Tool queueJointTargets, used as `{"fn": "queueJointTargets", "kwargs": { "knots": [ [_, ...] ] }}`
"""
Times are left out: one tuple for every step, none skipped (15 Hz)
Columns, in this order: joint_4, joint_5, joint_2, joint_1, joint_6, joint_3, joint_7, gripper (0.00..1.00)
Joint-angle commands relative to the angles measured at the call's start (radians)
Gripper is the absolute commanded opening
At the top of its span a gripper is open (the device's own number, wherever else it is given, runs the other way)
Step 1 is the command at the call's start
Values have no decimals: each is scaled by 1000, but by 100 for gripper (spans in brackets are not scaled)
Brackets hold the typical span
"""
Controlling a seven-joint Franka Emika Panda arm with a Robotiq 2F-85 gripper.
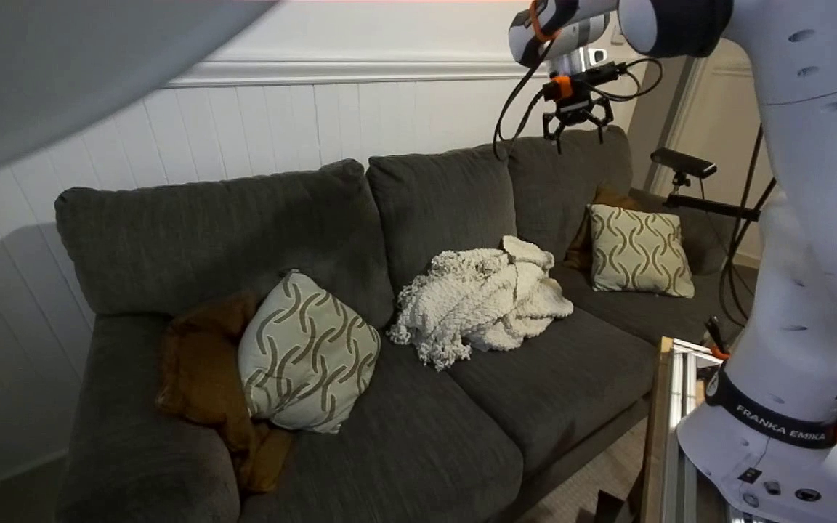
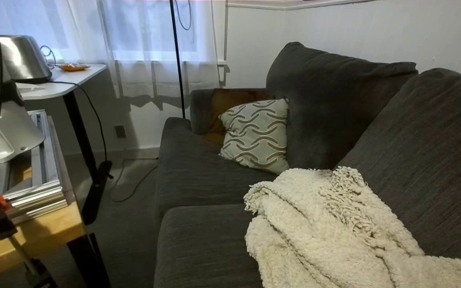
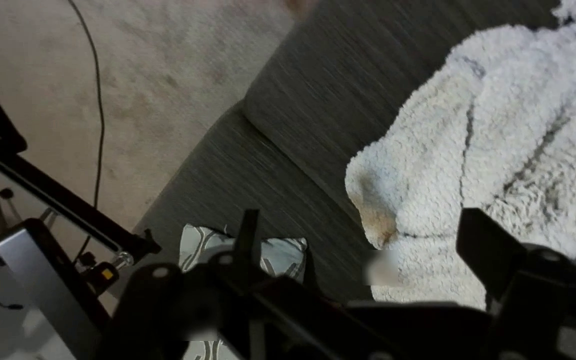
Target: Fold the fleece blanket from the left side onto the right side
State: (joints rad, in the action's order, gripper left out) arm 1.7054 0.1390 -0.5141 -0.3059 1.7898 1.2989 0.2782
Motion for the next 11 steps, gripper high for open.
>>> {"fn": "queueJointTargets", "kwargs": {
  "knots": [
    [193,-159,164,-211,58,153,-145,100],
    [214,-188,180,-253,59,194,-186,100],
    [130,-116,81,-158,19,130,-125,100],
    [159,-137,101,-197,24,163,-152,100],
    [177,-147,117,-220,29,180,-166,100],
    [186,-152,126,-228,32,184,-172,100],
    [191,-153,130,-230,36,184,-175,100],
    [193,-153,130,-231,39,184,-177,100],
    [195,-153,130,-233,40,184,-178,100],
    [196,-154,130,-234,41,184,-179,100],
    [197,-154,130,-234,41,184,-179,100]
  ]
}}
